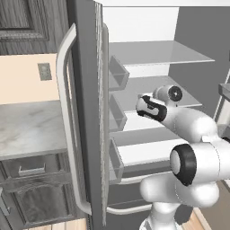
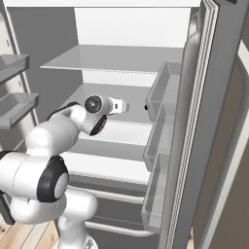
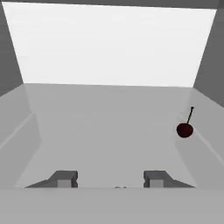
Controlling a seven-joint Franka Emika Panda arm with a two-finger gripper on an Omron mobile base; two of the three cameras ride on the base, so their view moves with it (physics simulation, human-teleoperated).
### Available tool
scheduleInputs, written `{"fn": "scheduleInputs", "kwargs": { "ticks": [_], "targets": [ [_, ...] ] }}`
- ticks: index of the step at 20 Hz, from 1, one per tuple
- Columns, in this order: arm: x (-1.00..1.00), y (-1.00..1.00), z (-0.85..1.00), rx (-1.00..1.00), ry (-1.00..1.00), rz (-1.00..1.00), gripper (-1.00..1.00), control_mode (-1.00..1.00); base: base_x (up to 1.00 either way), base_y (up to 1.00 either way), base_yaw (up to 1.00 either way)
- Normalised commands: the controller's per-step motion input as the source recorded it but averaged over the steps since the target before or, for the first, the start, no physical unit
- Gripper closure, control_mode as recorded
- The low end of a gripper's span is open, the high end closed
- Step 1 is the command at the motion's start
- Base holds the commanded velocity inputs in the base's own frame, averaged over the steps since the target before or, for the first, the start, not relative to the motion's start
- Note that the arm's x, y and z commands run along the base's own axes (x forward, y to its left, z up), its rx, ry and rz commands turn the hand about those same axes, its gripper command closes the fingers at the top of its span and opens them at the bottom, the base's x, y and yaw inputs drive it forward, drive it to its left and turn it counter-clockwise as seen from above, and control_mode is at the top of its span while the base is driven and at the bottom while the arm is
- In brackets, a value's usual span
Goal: Move the walnut and cherry from the second highest shelf to the top shelf to make space. Then, place the pitcher from the counter on the cleared second highest shelf.
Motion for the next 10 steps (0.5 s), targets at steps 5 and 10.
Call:
{"fn": "scheduleInputs", "kwargs": {
  "ticks": [5, 10],
  "targets": [
    [-0.58, 0.07, 1.00, -0.03, -0.09, 0.00, 1.00, -1.00, 0.00, 0.00, 0.00],
    [-0.16, 0.11, 1.00, -0.04, -0.06, 0.00, 1.00, -1.00, 0.00, 0.00, 0.00]
  ]
}}
